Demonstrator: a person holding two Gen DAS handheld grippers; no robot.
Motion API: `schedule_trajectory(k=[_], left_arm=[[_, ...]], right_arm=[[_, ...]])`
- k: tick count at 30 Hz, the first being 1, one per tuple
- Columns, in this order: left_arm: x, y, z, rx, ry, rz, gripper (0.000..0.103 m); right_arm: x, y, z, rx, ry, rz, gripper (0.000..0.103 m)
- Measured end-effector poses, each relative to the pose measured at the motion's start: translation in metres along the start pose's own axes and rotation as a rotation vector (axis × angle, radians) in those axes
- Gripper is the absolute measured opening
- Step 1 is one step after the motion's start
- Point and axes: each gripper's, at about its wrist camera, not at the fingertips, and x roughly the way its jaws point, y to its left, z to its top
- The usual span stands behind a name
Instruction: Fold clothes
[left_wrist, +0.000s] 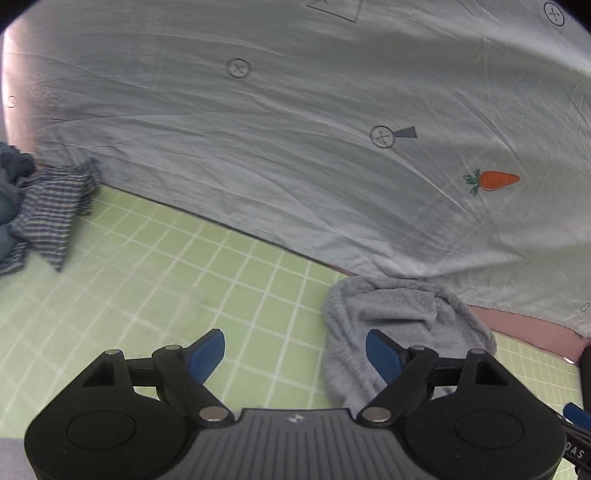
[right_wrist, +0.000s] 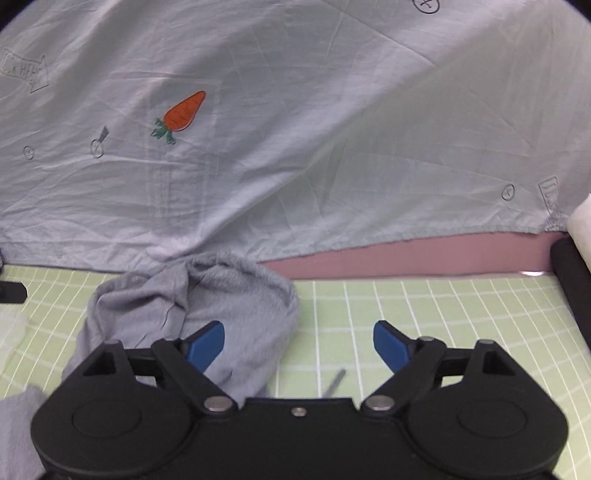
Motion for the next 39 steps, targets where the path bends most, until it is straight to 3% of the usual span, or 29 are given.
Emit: schedule_trajectory(k=[5,10,16,27,39], left_arm=[[-0.059,0.059,-0.056,-0.012,0.052,0.118,0.089],[-0.103,0.113,-0.107,-0.062,0.114,0.216,0.09],[-0.138,0.171,-0.145,-0.178,0.157,0.26,0.09],[-0.169,0.243,-0.17,-0.238,0.149,0.329,0.09],[-0.142,0.281,-0.17,-0.163,0.173,0.363,0.09]], right_arm=[[-0.066,0.001,-0.069,-0.016,0.11,0.018,0.102],[-0.109,0.014,-0.127,-0.09,0.189,0.016,0.103],[-0.142,0.028,-0.187,-0.074,0.294,0.037,0.103],[-0.156,0.04,-0.219,0.028,0.331,-0.031,0.103],[-0.161,0.046,-0.228,0.124,0.299,-0.101,0.103]])
